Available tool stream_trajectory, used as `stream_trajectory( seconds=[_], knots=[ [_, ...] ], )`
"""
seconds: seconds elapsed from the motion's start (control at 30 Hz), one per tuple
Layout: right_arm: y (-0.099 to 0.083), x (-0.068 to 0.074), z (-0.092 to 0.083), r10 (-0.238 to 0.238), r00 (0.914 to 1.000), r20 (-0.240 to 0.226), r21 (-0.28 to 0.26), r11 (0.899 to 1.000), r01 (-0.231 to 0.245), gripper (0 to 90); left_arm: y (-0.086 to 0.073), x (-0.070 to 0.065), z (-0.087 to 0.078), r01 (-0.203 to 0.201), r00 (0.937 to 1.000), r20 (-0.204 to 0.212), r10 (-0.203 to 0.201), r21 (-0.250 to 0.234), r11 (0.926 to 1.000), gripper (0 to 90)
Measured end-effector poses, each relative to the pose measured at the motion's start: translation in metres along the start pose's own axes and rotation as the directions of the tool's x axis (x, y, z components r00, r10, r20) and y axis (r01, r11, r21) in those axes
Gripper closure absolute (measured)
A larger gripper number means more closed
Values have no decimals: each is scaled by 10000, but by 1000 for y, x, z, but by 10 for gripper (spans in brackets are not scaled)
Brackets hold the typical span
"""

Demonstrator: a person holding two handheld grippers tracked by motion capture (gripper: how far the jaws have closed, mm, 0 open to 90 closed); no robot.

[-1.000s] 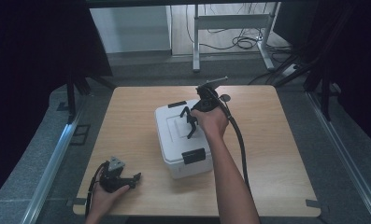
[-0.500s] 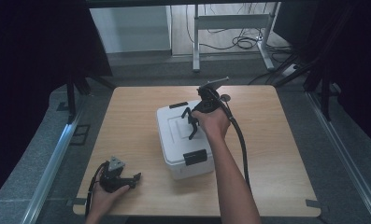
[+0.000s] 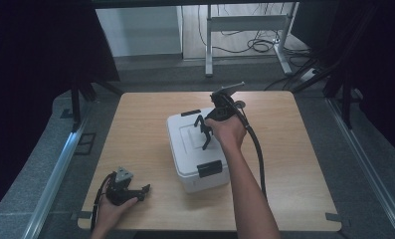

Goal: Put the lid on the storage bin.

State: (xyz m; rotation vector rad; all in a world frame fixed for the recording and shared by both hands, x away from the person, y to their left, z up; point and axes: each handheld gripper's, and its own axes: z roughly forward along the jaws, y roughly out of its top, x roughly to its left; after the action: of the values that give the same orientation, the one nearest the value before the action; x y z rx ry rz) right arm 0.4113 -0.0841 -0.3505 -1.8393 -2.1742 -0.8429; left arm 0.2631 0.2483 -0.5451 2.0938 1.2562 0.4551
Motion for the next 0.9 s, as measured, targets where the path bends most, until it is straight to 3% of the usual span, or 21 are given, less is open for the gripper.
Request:
stream_trajectory(
  seconds=[0.3, 0.47, 0.9],
  knots=[
    [-4, -4, 2, 31, 9999, 96, -113, 9999, -30, 845, 0, 0, 0, -25, 10000, 17, 25, 6, 10000, 124],
    [-7, -3, 2, -237, 9993, 278, -200, 9995, 243, 843, 0, 0, 0, -26, 10000, 10, 26, 8, 10000, 124],
    [-13, -11, 6, -182, 9998, -13, -260, 9995, 182, 841, 0, 0, 0, -2, 10000, 5, 2, -16, 10000, 125]
  ],
)
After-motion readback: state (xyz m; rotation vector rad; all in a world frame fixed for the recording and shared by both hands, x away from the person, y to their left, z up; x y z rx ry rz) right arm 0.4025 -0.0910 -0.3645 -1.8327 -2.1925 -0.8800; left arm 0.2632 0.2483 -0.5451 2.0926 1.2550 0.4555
